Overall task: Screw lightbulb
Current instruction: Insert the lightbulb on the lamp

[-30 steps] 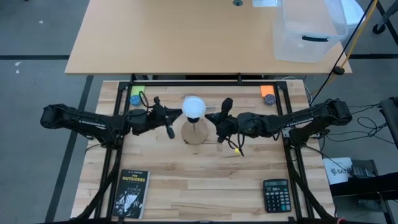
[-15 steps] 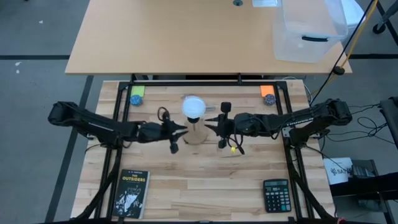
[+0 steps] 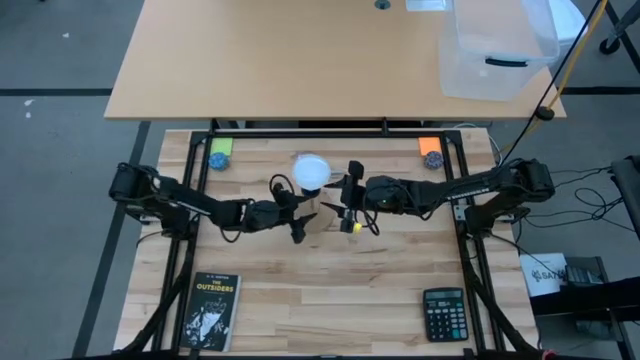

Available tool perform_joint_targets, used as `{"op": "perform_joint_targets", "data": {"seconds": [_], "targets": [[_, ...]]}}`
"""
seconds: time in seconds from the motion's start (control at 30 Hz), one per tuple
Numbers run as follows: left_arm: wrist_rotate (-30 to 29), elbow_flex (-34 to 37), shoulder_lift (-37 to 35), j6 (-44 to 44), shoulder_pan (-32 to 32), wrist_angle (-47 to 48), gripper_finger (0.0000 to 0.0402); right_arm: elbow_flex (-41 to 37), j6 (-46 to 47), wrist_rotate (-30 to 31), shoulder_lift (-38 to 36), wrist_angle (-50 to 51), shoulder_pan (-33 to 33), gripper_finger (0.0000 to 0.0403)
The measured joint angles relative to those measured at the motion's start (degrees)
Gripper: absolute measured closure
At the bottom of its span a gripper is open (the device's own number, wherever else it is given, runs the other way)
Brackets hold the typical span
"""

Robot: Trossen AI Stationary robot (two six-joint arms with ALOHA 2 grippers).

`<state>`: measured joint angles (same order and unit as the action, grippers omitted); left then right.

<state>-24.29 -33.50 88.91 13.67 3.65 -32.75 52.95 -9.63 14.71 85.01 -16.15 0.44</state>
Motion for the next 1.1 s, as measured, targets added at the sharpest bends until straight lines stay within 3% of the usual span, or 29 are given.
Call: {"op": "perform_joint_targets", "data": {"seconds": [0.33, 0.77, 0.97, 1.1], "targets": [[-1.49, 0.01, 7.39, 2.06, -2.32, -8.51, 0.018, 0.0, 1.35, -0.1, 1.05, -4.52, -2.08, 0.0203], [-1.62, -0.02, 9.53, 0.93, -3.87, -11.99, 0.0353, 0.0, 1.11, -9.69, 1.07, -10.0, -5.33, 0.0203], [-1.43, -0.04, 9.48, 1.1, -4.38, -12.2, 0.0363, 0.0, 1.18, -13.14, 1.07, -12.32, -6.39, 0.0203], [-1.43, -0.04, 9.48, 1.37, -4.38, -12.18, 0.0363, 0.0, 2.76, -12.25, 1.09, -12.73, -6.98, 0.0203]]}}
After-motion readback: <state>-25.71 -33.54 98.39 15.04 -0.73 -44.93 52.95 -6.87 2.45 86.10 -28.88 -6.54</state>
